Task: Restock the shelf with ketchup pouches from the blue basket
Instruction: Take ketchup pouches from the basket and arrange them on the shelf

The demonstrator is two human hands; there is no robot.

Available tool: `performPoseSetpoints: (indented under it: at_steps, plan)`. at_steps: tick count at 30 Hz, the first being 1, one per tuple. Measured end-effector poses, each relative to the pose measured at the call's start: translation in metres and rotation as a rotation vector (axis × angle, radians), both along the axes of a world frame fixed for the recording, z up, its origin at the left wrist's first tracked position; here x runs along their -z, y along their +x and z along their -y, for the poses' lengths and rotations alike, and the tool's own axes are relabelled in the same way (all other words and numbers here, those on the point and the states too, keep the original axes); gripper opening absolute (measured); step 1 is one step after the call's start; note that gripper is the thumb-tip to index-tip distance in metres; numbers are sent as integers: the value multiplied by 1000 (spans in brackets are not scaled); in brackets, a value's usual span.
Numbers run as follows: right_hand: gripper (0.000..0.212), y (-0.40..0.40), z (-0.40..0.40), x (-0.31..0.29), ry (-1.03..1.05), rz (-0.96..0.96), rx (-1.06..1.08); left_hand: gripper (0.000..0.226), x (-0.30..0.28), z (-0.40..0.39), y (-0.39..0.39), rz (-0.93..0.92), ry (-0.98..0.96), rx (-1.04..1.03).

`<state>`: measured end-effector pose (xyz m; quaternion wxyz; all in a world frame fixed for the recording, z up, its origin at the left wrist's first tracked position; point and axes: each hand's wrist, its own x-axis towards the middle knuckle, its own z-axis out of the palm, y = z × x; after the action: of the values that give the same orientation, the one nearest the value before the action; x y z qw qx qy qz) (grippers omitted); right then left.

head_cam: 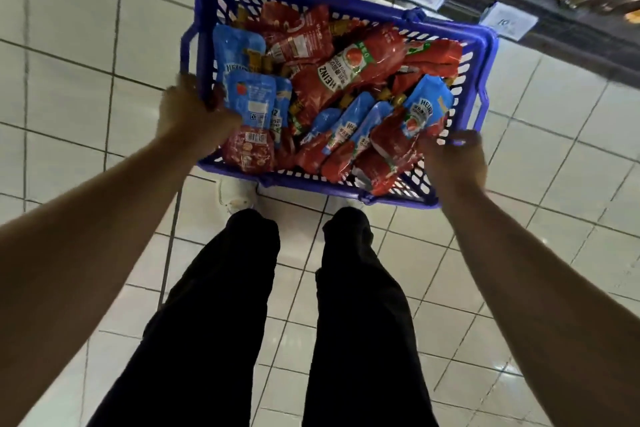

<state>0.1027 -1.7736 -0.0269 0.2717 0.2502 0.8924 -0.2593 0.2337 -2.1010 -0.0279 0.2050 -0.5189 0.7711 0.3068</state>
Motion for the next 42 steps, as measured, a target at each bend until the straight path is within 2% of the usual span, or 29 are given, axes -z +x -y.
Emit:
performPoseSetpoints:
  at_steps: [4, 8, 11, 15, 18, 21, 23, 26, 28, 30, 31, 33, 35, 38, 42]
  plan:
    - [61, 17, 25, 9, -153, 133, 79, 108, 21, -44, 6, 91, 108, 19]
    - [52, 2, 37, 40, -220, 210, 294, 123, 43, -66, 12, 90, -44, 4]
    - [60, -7, 36, 59, -251, 285, 347, 129, 52, -74, 16, 82, -90, 49]
    - [59, 0, 25, 64, -294, 246, 463, 116, 53, -77, 20, 52, -83, 18]
    - [61, 9, 12, 54, -425, 351, 534, 88, 41, -72, 21, -40, -52, -104]
    - [54, 21, 2, 24, -572, 458, 592, 58, 15, -62, 16, -10, 81, -155]
    - [52, 31, -4, -8, -620, 458, 569, 43, -15, -56, 5, 14, 308, -273]
    - [39, 43, -2, -66, -807, 411, 563, 51, -83, -54, -14, -84, 738, -469]
    - [40, 46, 5, -120, -916, 358, 505, 61, -140, -58, -27, -153, 982, -478]
    - [39, 42, 9, -168, -988, 269, 372, 66, -191, -61, -44, -228, 1108, -418]
    - [34, 38, 9, -196, -1013, 219, 302, 65, -219, -64, -52, -260, 1128, -361]
    - [27, 32, 9, -257, -1043, 116, 206, 44, -276, -70, -67, -340, 1143, -222]
    - [31, 27, 9, -313, -1051, 15, 141, 28, -328, -72, -79, -426, 1102, -107]
    - [28, 27, 10, -400, -1015, -131, 140, 33, -406, -73, -91, -541, 1065, 42]
    - [26, 32, 13, -483, -1033, -184, 220, 32, -489, -72, -106, -649, 995, 126]
